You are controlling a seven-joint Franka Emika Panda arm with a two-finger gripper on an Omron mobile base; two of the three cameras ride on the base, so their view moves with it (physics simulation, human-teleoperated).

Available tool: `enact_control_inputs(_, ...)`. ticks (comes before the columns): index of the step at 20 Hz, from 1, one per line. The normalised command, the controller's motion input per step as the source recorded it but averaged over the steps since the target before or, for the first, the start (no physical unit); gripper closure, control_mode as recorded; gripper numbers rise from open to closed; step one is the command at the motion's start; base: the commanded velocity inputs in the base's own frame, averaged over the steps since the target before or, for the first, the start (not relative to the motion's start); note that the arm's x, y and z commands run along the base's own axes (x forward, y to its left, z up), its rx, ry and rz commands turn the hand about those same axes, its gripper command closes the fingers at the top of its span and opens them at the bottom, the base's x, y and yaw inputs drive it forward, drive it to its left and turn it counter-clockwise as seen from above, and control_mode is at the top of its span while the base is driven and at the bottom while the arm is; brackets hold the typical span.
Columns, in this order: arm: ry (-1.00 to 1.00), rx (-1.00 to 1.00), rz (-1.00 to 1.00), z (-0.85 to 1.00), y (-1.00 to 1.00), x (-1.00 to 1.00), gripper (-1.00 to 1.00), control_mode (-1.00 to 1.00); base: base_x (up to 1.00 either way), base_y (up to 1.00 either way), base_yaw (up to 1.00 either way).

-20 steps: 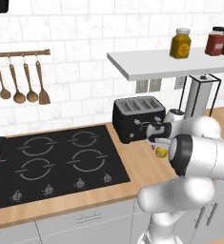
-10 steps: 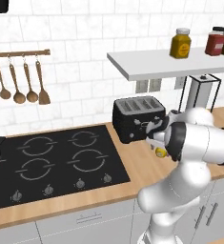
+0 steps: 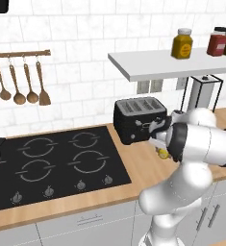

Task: Put the carrot and lemon in the pot. Retrieve the spatula and lightly stir the vegetables in the pot.

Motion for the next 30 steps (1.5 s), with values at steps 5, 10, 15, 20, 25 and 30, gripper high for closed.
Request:
enact_control_inputs(5,-0.10,0.00,0.05,0.50,0.45,-0.96,1.00,-1.00,0.00,0.00,0.00)
enact_control_inputs(10,-0.24,-0.05,0.14,0.92,0.96,-0.94,1.00,-1.00,0.00,0.00,0.00)
enact_control_inputs(15,-0.39,-0.04,0.18,0.98,0.88,-0.76,1.00,-1.00,0.00,0.00,0.00)
enact_control_inputs(20,-0.24,-0.02,0.08,0.92,0.46,-0.59,1.00,-1.00,0.00,0.00,0.00)
enact_control_inputs(25,0.03,-0.01,0.00,0.83,0.00,-0.02,1.00,-1.00,0.00,0.00,0.00)
enact_control_inputs(30,0.02,0.00,0.00,0.05,-0.09,-0.21,1.00,-1.00,0.00,0.00,0.00)
